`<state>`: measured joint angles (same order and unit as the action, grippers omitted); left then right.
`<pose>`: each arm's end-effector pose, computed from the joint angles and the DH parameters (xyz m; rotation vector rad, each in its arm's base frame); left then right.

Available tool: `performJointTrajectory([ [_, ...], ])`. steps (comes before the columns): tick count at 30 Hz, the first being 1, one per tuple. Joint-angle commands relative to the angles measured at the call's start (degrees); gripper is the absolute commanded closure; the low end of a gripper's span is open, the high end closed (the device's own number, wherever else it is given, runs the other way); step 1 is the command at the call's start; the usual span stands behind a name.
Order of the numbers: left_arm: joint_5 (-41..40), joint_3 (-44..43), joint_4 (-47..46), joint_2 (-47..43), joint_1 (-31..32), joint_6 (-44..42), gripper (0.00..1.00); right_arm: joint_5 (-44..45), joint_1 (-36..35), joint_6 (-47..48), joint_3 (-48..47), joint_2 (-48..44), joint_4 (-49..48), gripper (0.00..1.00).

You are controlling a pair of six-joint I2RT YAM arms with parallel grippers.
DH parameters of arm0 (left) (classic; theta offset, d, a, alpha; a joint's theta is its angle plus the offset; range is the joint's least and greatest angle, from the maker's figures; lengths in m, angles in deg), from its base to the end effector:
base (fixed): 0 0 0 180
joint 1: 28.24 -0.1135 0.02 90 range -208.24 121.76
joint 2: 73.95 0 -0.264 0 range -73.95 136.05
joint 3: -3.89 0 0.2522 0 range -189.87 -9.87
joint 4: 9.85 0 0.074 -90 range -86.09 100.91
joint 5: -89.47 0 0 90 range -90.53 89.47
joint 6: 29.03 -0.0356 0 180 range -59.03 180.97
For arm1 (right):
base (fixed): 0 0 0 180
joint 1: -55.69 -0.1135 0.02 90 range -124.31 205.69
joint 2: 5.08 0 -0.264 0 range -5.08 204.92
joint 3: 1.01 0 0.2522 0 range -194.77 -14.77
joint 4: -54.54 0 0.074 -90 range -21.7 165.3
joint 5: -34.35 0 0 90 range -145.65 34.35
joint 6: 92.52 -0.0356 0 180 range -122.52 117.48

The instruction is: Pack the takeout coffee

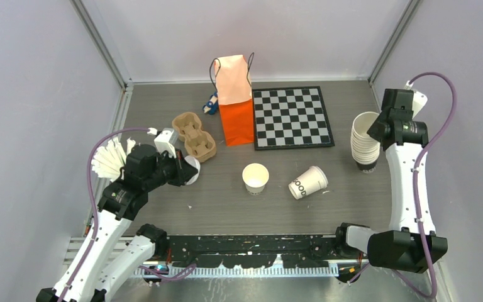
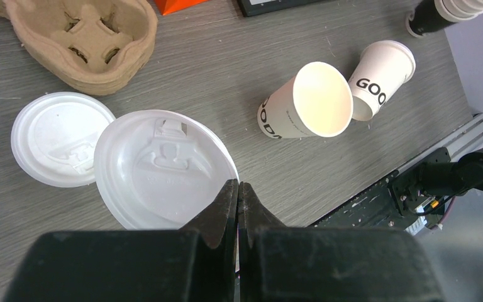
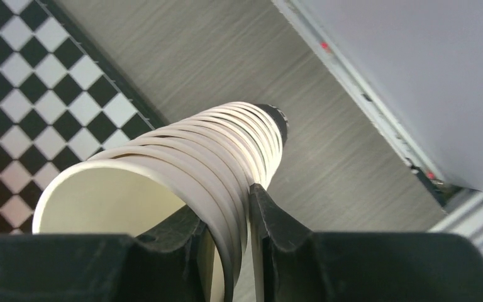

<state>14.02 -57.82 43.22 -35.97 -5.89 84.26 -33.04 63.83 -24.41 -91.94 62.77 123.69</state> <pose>0.1236 -0.0605 0.3243 0.1427 2.1479 -0.7397 0.2224 -0.0456 0.3799 0.7803 2.1884 -0.3478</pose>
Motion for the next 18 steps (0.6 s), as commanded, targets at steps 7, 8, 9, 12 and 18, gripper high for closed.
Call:
performJointTrajectory([
  [7,-0.2,-0.2,-2.1,-0.4,-0.3,-1.2,1.0,-14.5,5.6,-2.8,-0.8,2.7,-0.2,0.81],
  [8,-0.1,-0.2,-2.0,-0.4,-0.3,-1.2,1.0,-14.5,6.0,-2.7,-0.9,3.2,-0.2,0.8],
  [9,-0.1,-0.2,-2.0,-0.4,-0.3,-1.2,1.0,-14.6,6.0,-2.6,-1.2,3.8,-0.2,0.79],
  [12,-0.3,-0.2,-2.0,-0.4,-0.3,-1.2,1.0,-15.2,5.9,-2.4,-3.4,7.1,0.4,0.79],
  [18,-0.6,-0.1,-1.9,-0.5,-0.3,-1.2,1.0,-11.9,6.0,-1.7,-11.2,13.7,2.8,0.72],
])
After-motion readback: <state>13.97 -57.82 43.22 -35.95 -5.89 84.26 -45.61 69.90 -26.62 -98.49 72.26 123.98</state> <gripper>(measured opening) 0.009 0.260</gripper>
